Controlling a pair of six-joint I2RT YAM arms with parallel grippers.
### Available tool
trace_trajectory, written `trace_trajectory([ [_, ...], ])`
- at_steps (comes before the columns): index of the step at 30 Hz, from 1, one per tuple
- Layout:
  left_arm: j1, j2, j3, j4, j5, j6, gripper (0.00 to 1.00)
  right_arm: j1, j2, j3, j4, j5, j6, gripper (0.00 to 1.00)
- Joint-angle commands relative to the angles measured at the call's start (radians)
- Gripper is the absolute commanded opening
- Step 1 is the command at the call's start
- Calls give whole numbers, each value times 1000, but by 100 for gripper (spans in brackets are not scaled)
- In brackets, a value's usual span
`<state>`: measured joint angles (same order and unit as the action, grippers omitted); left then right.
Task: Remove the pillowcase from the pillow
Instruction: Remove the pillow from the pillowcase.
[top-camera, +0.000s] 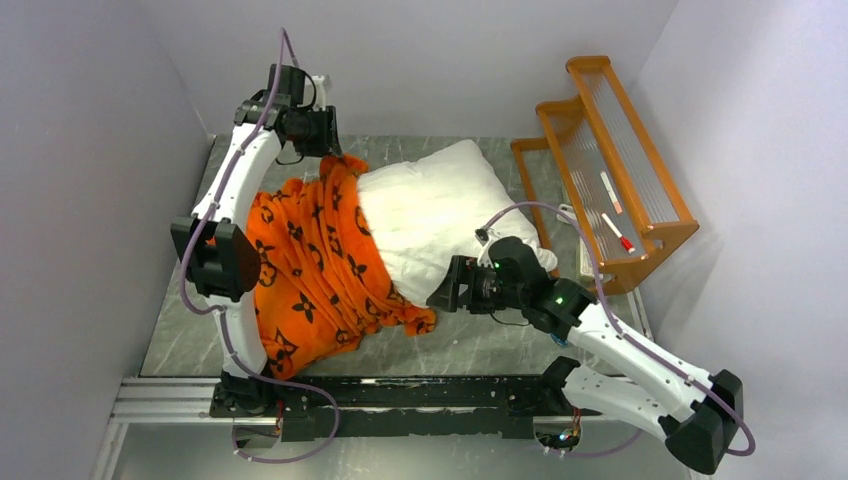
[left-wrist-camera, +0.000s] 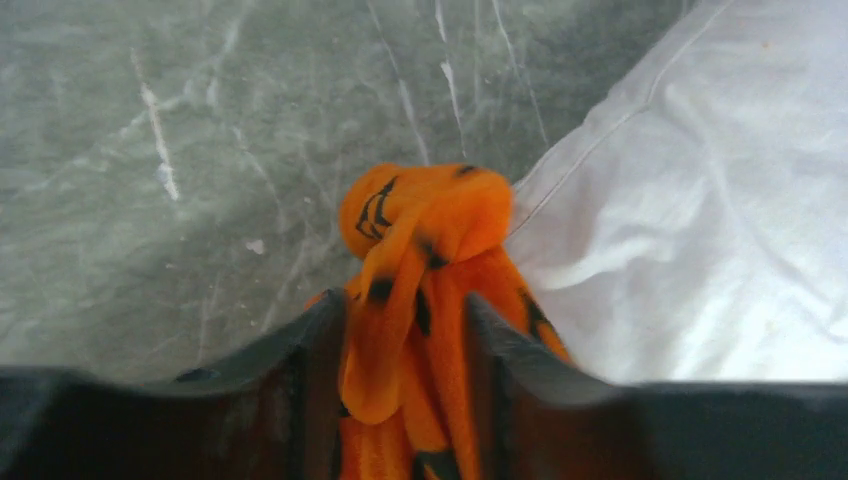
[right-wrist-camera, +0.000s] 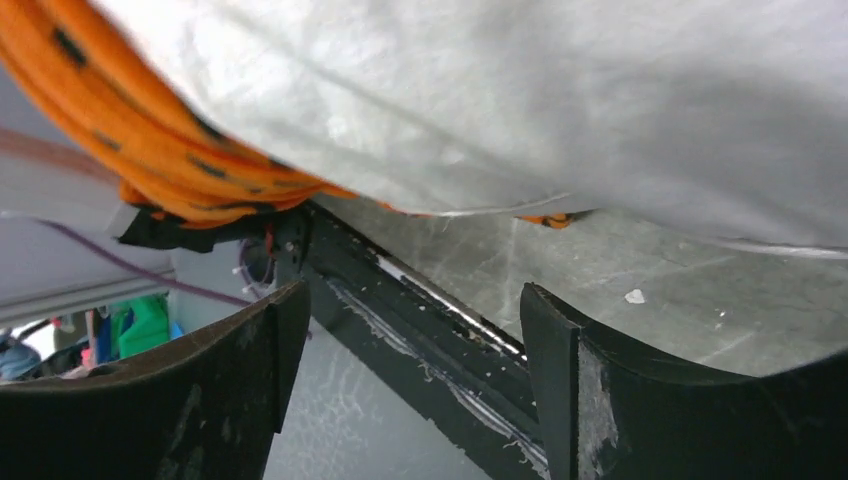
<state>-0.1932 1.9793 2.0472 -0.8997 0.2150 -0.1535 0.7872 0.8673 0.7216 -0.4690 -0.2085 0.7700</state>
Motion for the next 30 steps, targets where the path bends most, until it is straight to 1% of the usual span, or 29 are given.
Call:
trace_trajectory([
  [1, 18, -85, 39, 38, -160, 3, 65, 6, 52, 16, -55, 103, 79, 84],
  [4, 25, -256, -197, 106, -236, -30, 91, 6, 65, 3, -38, 185, 175, 94],
  [5, 32, -317, -272, 126, -245, -41, 97, 6, 58, -14, -3, 194, 200, 95],
  [7, 44, -426, -378, 126, -242, -72, 97, 6, 47, -59, 94, 192, 251, 96],
  [8, 46, -499, -433, 130, -228, -76, 97, 6, 46, -81, 136, 201, 282, 96],
  [11, 45, -649, -578, 109, -160, -92, 97, 6, 65, -134, 233, 232, 365, 96],
  [12, 43, -694, -644, 105, -124, -92, 97, 6, 76, -146, 256, 248, 391, 96],
  [14, 39, -779, -721, 70, -87, -94, 97, 4, 101, -161, 298, 280, 437, 94],
  [15, 38, -813, -755, 46, -77, -101, 97, 4, 113, -174, 348, 279, 447, 91],
  [16, 38, -849, -790, 25, -54, -108, 97, 3, 124, -194, 412, 269, 452, 87],
  [17, 35, -884, -828, 15, -27, -119, 96, 2, 135, -211, 473, 261, 467, 75],
  [18, 31, -918, -867, 11, -7, -132, 95, 2, 148, -224, 519, 254, 486, 70],
  [19, 26, -950, -904, 5, 5, -144, 94, 2, 159, -230, 555, 254, 506, 61],
  [21, 20, -1003, -954, -31, 2, -159, 93, 1, 180, -230, 603, 259, 516, 39],
  [23, 20, -1050, -983, -50, -28, -170, 94, 1, 186, -207, 594, 293, 502, 17],
  [25, 19, -1083, -994, -69, -48, -184, 94, 1, 176, -165, 548, 345, 470, 8],
  [27, 20, -1108, -965, -109, -128, -221, 96, 0, 164, -114, 483, 420, 431, 0],
  [30, 20, -1156, -925, -130, -286, -266, 97, -6, 169, -36, 344, 516, 380, 0],
])
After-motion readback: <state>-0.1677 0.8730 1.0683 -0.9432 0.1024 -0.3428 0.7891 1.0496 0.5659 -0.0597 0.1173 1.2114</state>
